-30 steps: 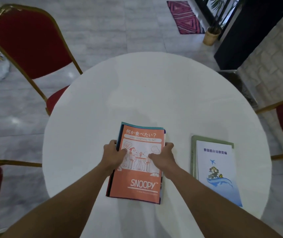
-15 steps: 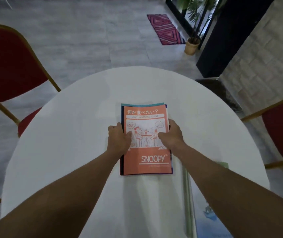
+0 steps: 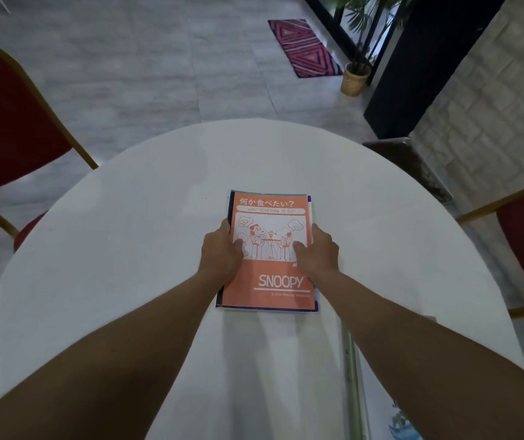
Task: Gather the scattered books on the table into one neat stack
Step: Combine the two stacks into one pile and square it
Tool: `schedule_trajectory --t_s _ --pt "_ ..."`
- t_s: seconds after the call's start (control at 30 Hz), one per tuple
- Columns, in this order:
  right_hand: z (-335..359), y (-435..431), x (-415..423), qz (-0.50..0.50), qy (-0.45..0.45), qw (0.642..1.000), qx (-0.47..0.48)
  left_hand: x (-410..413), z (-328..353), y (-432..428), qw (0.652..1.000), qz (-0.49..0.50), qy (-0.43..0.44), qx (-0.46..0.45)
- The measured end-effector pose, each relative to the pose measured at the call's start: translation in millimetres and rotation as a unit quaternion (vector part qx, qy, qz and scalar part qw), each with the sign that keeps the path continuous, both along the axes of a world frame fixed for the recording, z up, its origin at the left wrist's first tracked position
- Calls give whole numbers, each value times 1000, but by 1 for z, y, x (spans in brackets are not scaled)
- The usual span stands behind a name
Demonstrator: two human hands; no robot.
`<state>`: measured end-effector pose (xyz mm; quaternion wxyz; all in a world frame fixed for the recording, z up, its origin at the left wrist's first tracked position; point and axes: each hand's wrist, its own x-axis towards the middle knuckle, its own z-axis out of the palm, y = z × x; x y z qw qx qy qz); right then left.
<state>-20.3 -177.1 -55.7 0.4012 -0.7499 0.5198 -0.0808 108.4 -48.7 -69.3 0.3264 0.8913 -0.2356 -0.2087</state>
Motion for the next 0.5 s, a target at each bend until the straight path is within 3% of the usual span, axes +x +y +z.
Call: schedule_trajectory --t_s 0.2,0.5 --pt "0 1 0 60 118 991 6 5 -1 -3 994 -49 -7 102" --pt "36 -5 -43 43 46 998 20 -17 33 1 984 -135 -42 106"
